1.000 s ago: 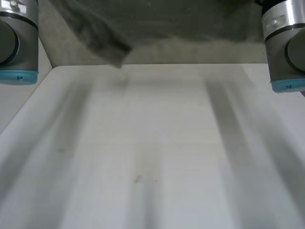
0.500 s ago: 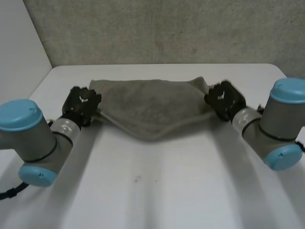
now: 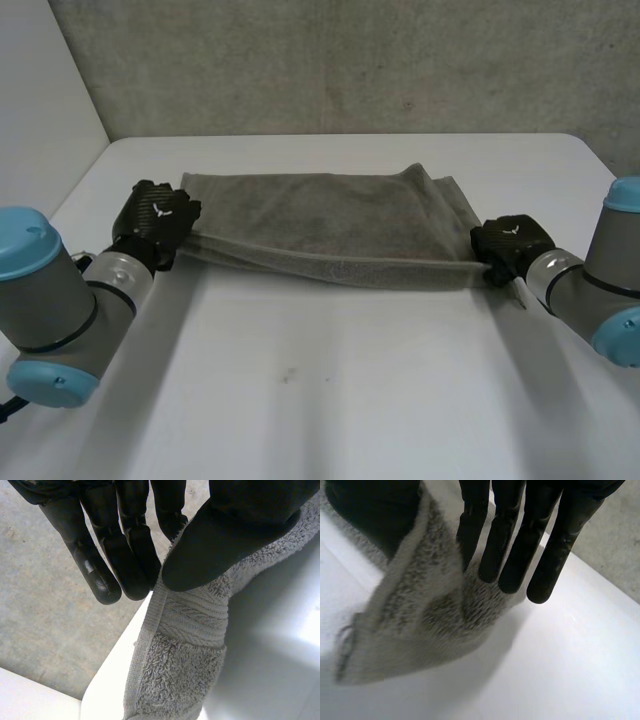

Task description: Fold the towel.

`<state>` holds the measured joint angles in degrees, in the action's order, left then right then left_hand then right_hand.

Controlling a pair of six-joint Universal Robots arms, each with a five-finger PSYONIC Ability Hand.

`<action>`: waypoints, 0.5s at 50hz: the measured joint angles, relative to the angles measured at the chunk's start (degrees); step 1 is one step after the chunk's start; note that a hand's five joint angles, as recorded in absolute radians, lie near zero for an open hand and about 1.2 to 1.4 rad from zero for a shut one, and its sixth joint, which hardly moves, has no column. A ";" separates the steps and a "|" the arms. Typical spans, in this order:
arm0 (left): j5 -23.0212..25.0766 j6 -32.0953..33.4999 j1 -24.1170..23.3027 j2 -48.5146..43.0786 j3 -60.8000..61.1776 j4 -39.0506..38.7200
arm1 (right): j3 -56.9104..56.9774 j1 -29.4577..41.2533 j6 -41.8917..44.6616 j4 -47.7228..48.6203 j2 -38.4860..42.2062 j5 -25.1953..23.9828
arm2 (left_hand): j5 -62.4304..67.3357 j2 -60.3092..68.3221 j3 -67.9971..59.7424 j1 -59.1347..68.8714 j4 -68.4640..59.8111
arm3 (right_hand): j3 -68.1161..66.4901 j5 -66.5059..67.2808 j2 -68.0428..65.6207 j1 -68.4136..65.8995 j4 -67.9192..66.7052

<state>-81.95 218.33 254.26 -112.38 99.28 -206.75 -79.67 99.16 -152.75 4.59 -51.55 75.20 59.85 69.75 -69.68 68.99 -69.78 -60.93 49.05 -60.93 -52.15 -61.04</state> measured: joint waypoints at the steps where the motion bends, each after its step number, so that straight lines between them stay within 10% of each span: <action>1: -0.01 0.01 -0.07 -0.01 0.08 0.03 | -0.32 -0.18 -0.04 -0.02 -0.16 0.01 | 0.01 0.00 0.00 0.00 0.00 | -2.68 2.73 -2.69 -2.14 -2.76; 12: -0.21 1.43 -0.25 2.96 3.81 7.82 | -8.15 -3.69 2.41 -2.71 -9.96 -0.51 | 0.00 0.00 0.00 0.00 0.00 | -6.86 6.58 -6.63 -3.42 -7.17; 25: -0.34 13.83 2.20 17.48 10.58 46.21 | -14.95 -9.78 34.67 -35.23 -23.80 -3.28 | 0.00 0.00 -0.01 0.00 0.00 | -6.86 6.66 -6.68 -3.42 -7.18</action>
<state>-82.30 232.16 256.45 -94.89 109.85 -160.54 -94.63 89.38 -118.09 -30.64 -75.36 71.91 59.85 69.75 -69.70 68.99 -69.78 -67.78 55.71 -67.61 -55.57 -68.22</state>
